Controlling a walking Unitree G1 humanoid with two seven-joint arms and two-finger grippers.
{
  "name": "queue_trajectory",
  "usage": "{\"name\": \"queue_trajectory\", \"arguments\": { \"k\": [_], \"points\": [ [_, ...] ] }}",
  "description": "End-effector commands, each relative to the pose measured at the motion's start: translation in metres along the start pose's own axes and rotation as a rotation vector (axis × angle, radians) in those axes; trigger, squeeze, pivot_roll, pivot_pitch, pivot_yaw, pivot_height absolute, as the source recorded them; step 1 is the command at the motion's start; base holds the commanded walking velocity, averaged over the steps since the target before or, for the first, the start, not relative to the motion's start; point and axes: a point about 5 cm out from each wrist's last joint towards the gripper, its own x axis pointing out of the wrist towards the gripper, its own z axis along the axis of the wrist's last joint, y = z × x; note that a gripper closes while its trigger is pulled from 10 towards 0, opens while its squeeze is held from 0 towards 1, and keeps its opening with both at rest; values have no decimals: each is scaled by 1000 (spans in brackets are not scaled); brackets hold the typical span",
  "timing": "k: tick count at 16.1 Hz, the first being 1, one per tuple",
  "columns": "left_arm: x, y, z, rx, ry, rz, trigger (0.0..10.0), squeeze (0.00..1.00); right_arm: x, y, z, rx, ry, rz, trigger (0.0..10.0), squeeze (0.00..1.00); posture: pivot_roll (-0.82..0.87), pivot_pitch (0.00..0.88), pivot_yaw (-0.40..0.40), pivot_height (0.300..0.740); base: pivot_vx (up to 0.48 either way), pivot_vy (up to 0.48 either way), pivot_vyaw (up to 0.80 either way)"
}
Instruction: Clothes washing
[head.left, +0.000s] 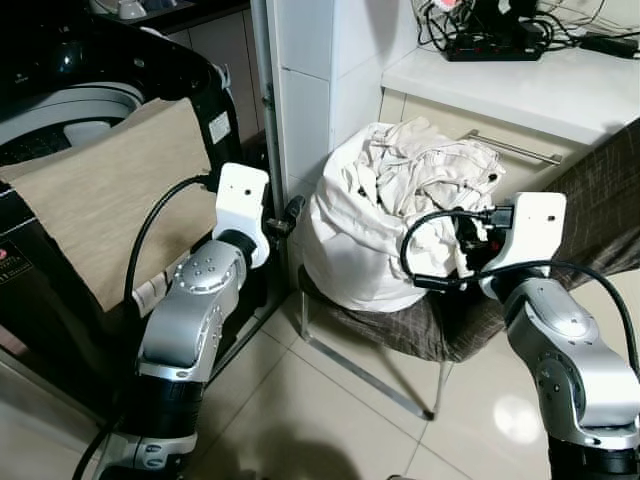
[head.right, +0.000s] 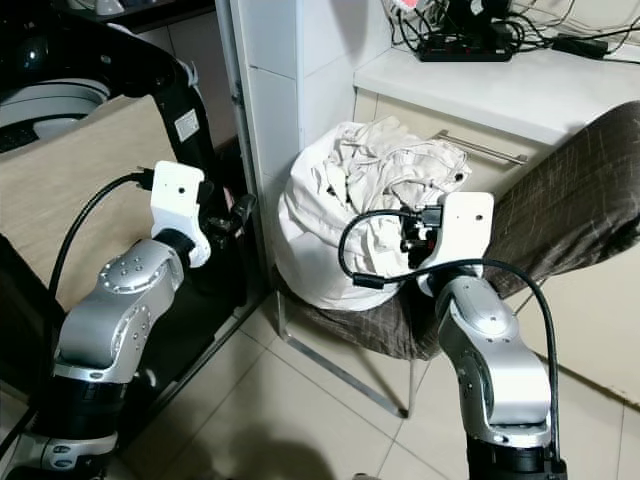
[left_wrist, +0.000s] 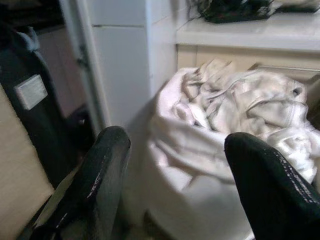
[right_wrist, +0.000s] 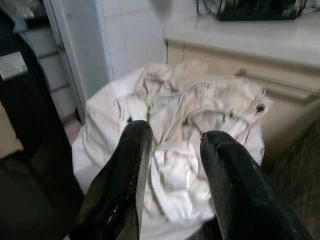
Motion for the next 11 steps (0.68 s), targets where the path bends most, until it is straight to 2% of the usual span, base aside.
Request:
{"name": "queue_trajectory", "arguments": {
  "k": [1, 2, 3, 5, 7, 8, 9, 10, 11],
  "points": [
    [-1, -3, 6, -56, -38, -64, 10000, 1000, 0, -2, 9, 31, -89, 18, 10000, 1000, -86, 0, 36, 740, 0, 0, 0],
    [-1, -3, 8, -39, -80, -51, 10000, 1000, 0, -2, 9, 36, -97, 21, 10000, 1000, -91, 0, 38, 740, 0, 0, 0],
    [0, -5, 9, -86, -88, -72, 10000, 1000, -1, -2, 9, 38, -97, 21, 10000, 1000, -94, 0, 39, 740, 0, 0, 0],
    [1, -3, 6, -83, -58, -50, 10000, 1000, -2, -2, 10, 45, -101, 18, 10000, 1000, -97, 0, 44, 740, 0, 0, 0],
    [3, 4, 6, -62, -61, 8, 10000, 1000, -2, -4, 10, 50, -112, 15, 10000, 1000, -96, 0, 44, 740, 0, 0, 0],
    [4, 12, 5, 3, -30, 109, 10000, 1000, -2, -6, 9, 45, -111, 9, 10000, 1000, -95, 0, 42, 740, 0, 0, 0],
    [3, 12, 8, -33, -50, 111, 10000, 1000, -1, -6, 8, 8, -97, -10, 10000, 1000, -95, 0, 35, 740, 0, 0, 0],
    [2, 9, 14, -17, -99, 98, 10000, 996, 0, -5, 7, -44, -92, -24, 10000, 976, -94, 0, 31, 740, 0, 0, 0],
    [1, 8, 15, -9, -108, 98, 10000, 369, 0, -4, 7, -61, -94, -27, 10000, 0, -94, 0, 31, 740, 0, 0, 0]
  ]
}}
